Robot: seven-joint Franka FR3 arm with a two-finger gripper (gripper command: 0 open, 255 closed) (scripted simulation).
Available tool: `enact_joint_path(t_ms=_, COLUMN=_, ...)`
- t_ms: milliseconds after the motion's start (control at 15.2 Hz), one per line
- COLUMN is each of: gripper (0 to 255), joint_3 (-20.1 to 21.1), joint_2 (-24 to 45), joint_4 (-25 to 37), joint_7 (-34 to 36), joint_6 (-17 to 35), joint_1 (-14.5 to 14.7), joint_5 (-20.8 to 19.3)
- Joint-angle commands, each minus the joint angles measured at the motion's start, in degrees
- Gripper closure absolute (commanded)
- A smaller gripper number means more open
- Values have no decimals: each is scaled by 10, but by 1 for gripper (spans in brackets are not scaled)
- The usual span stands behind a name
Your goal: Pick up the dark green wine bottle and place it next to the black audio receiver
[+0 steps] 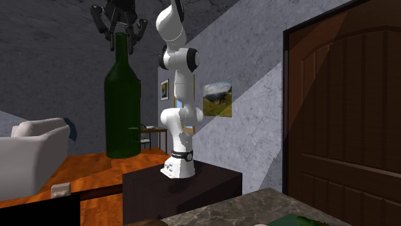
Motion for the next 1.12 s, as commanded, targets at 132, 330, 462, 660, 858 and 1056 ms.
enact_joint_path(t_ms=132, gripper=255, joint_3=-6, joint_2=11, joint_4=-13, joint_7=-23, joint_6=20, joint_1=-11, joint_5=8)
enact_joint_path(t_ms=330, gripper=255, joint_3=-4, joint_2=-5, joint_4=-55, joint_7=-19, joint_6=50, joint_1=-3, joint_5=-3)
enact_joint_path(t_ms=462, gripper=255, joint_3=-2, joint_2=-14, joint_4=-80, joint_7=-17, joint_6=69, joint_1=1, joint_5=-9)
enact_joint_path(t_ms=660, gripper=255, joint_3=1, joint_2=-26, joint_4=-116, joint_7=-14, joint_6=96, joint_1=6, joint_5=-17)
enact_joint_path(t_ms=858, gripper=255, joint_3=3, joint_2=-35, joint_4=-150, joint_7=-12, joint_6=122, joint_1=10, joint_5=-23)
enact_joint_path(t_ms=1056, gripper=255, joint_3=4, joint_2=-43, joint_4=-180, joint_7=-10, joint_6=147, joint_1=12, joint_5=-28)
